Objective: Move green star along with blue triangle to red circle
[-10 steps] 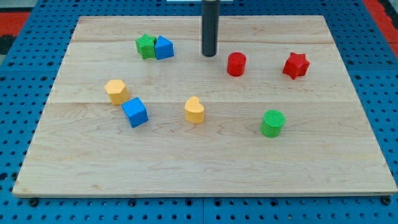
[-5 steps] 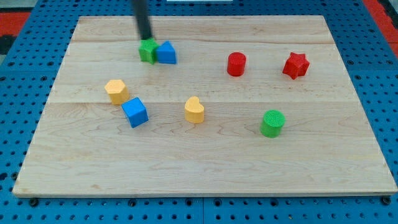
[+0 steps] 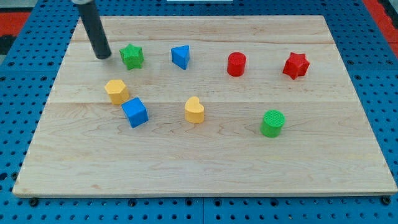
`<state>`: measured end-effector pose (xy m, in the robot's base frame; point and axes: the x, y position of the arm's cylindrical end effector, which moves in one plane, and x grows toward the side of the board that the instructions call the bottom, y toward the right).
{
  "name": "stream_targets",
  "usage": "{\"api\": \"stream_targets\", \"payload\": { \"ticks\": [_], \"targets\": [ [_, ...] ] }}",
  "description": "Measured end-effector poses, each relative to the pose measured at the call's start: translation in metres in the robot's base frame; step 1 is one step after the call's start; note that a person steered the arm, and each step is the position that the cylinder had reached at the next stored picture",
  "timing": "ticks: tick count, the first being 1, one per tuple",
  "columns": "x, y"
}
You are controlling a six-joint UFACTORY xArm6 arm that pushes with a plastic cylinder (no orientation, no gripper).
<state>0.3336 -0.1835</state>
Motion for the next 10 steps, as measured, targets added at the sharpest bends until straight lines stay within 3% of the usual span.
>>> {"api": "stream_targets", "payload": {
  "ticks": [2, 3, 4, 6, 7, 8, 10],
  "targets": [
    [0.005, 0.165],
    [0.021, 0.166],
    [0.045, 0.111],
    [0.042, -0.015],
    [-0.008, -0.020],
    [-0.071, -0.011],
    [-0.074, 0.136]
  ]
}}
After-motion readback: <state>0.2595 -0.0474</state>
